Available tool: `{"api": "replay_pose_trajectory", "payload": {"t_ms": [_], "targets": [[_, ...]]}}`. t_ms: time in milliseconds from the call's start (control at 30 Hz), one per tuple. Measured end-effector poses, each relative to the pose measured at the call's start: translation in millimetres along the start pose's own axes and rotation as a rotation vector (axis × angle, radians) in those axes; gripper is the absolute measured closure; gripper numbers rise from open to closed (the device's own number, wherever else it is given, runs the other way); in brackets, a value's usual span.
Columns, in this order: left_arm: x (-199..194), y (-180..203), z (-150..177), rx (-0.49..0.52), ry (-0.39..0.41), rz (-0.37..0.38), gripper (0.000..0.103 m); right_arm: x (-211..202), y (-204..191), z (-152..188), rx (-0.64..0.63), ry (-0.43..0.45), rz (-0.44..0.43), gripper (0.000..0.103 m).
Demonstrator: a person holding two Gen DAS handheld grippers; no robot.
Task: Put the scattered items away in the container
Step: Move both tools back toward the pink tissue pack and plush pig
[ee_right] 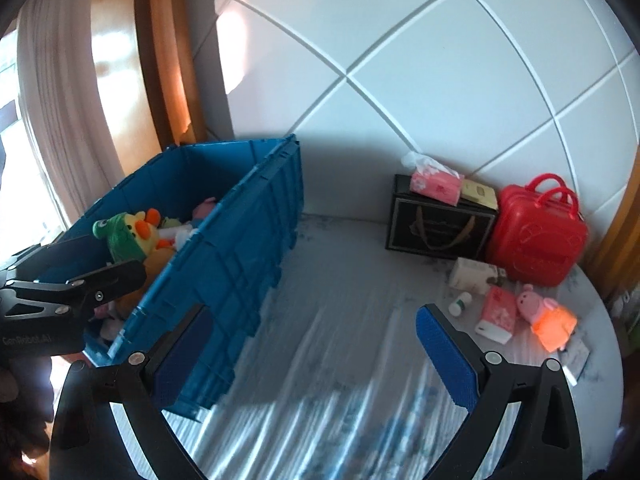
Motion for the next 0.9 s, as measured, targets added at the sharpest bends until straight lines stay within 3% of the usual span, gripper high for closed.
{"api": "replay_pose_trajectory", "payload": {"t_ms": [500,767,900], "targets": [[129,172,30,0.026,-0.093,0.034,0.001,57,242,87,0.045,-0.084,0.110,0.000],[218,270,47,0.150,-0.155,0.133,0.001,116,352,112,0.019,-0.147,0.155,0.000],[263,301,50,0.184,-0.185,0.174,0.001,151,400,117,0.008,-0.187,0.177,0.000]]}}
Point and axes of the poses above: each gripper's, at about its wrist camera, not at the fingertips, and x roughly the way its jaws point, y to its right, z to its underside, the point moved 7 cm from there along x, roughly the way its jaws point, and after that the axes turned 7 degrees about z, right-handed, at the moved point
